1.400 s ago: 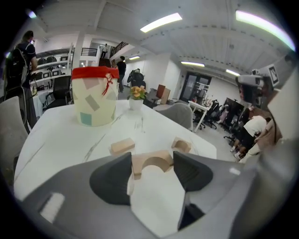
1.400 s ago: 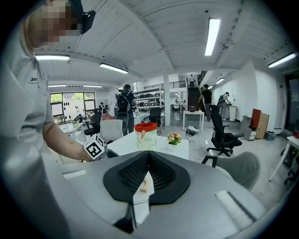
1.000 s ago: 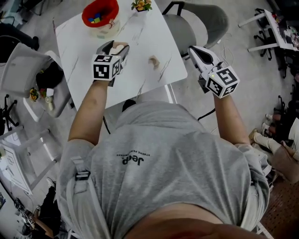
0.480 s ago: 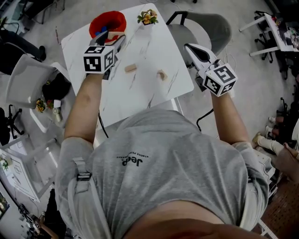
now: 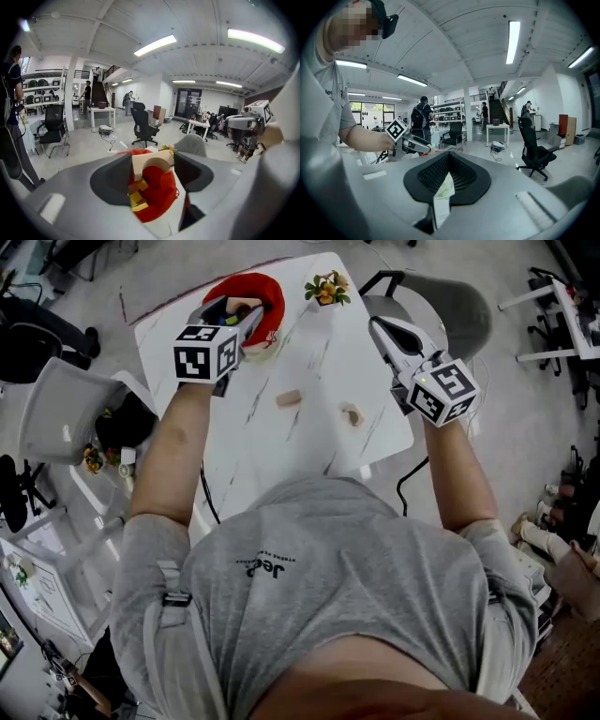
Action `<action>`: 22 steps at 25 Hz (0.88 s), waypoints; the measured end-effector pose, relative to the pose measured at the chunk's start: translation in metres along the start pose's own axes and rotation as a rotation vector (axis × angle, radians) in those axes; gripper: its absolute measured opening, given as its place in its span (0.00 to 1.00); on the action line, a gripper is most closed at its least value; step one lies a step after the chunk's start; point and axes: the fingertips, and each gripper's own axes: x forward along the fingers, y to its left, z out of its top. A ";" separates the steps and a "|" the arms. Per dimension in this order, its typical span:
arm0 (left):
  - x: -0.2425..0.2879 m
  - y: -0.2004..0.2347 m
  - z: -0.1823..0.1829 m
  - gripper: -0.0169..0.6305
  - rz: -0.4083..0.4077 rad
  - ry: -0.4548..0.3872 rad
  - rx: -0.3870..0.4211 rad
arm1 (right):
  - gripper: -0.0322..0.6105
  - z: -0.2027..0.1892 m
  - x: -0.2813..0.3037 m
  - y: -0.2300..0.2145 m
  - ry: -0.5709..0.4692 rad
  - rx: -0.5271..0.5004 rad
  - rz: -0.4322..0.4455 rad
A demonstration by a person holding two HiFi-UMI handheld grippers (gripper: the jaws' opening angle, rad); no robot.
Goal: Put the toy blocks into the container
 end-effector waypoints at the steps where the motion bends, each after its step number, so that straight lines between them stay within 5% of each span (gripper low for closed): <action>1: 0.004 0.006 -0.002 0.54 -0.002 0.006 0.000 | 0.05 -0.001 0.010 -0.001 0.001 0.002 0.004; 9: 0.032 0.026 -0.025 0.55 -0.063 0.051 0.000 | 0.05 -0.008 0.069 0.003 0.015 0.017 0.037; 11: 0.035 0.022 -0.024 0.66 -0.093 0.035 -0.005 | 0.05 -0.013 0.073 0.004 0.024 0.026 0.037; 14: 0.036 0.018 -0.014 0.68 -0.121 0.001 -0.004 | 0.05 -0.018 0.078 0.003 0.029 0.034 0.033; 22: 0.024 -0.046 0.005 0.68 -0.236 -0.063 0.042 | 0.05 -0.021 0.049 -0.008 0.012 0.040 -0.012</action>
